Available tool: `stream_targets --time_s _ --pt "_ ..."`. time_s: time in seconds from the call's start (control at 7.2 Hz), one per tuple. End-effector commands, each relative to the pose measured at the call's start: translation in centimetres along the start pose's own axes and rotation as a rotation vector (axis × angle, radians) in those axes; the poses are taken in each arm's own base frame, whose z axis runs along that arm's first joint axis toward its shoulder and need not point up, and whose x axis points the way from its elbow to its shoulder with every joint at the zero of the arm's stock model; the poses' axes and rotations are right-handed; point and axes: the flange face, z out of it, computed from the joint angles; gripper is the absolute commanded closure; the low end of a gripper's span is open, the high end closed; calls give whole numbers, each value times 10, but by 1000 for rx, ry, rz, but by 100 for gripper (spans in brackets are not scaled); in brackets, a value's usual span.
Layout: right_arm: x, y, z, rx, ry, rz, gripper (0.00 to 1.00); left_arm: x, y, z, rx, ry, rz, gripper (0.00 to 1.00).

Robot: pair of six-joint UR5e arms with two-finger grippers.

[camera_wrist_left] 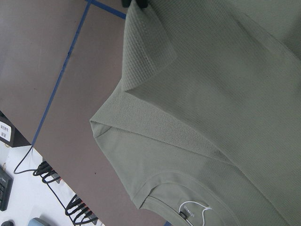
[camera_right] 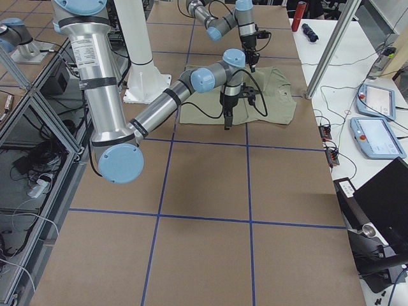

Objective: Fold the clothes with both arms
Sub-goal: 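Lay the sleeve down, release, and withdraw the left gripper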

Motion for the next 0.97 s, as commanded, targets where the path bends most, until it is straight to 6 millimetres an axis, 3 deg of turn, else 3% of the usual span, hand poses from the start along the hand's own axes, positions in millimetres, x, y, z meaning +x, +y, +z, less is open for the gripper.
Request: stream_targets --time_s 0.0,0.28,0.42,0.56,0.83 --pt "1 0 0 -2 -4 3 0 -18 18 52 9 20 25 100" --pt "-1 -1 -1 -1 -5 2 0 -3 69 94 11 21 47 100" --pt "-2 -1 -1 -1 -7 1 0 -3 83 107 10 46 57 43" --pt "-3 -3 -4 4 -10 3 0 -8 89 119 87 102 69 0" --pt "-7 -3 -5 4 -25 0 0 -8 87 116 106 140 84 0"
